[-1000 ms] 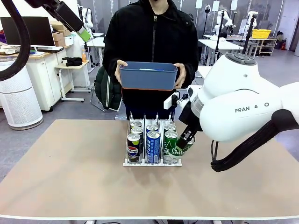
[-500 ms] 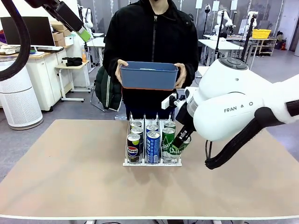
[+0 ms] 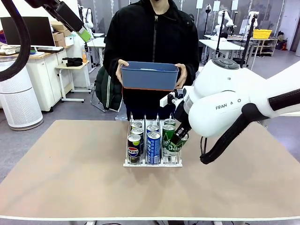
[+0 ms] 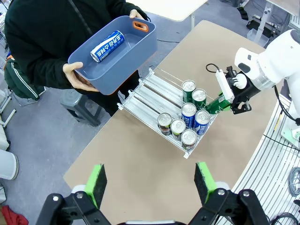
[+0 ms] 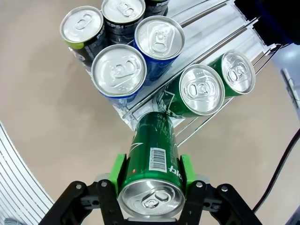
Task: Fill the beverage cans into the dispenser.
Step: Place the picked Sprite in the line of the Automatic Can Dispenser with the same cans.
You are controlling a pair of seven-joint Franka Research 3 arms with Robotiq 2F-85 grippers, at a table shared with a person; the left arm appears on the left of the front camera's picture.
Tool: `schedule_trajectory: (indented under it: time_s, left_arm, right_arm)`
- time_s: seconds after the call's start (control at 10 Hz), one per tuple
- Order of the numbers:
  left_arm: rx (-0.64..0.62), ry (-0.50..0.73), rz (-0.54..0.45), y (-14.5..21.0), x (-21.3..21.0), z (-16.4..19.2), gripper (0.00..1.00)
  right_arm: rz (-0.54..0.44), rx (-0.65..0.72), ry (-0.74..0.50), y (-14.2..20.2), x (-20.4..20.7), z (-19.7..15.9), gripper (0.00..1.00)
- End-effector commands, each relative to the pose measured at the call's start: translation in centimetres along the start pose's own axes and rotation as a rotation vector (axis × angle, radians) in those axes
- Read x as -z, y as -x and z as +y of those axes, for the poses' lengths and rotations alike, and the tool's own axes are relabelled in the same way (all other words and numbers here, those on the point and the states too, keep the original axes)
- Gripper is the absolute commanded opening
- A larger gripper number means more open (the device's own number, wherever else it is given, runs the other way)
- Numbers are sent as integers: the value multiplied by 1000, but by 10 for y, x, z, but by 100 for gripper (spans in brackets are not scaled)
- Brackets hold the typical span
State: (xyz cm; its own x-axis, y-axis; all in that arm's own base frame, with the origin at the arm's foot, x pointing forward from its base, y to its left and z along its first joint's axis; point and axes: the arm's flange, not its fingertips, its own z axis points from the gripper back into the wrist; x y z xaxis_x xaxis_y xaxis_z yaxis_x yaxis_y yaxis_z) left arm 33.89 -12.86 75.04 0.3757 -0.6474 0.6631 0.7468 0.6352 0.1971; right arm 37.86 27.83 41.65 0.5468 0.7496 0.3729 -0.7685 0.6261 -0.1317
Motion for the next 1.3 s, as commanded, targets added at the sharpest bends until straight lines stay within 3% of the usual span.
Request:
schedule_trajectory:
  time_s: [0.0, 0.7, 0.8, 1.2]
  left_arm:
    - [-6, 1, -2, 1, 0, 0, 100]
    - [-6, 1, -2, 1, 0, 0, 100]
    - [-6, 1, -2, 1, 0, 0, 100]
    - [-6, 1, -2, 1, 0, 0, 100]
  right_arm:
    - [-33, 27, 43, -20, 15, -7, 58]
    - [172, -13, -61, -45, 57, -6, 58]
    - [101, 0, -66, -29, 45, -8, 58]
    - [134, -9, -76, -34, 45, -9, 58]
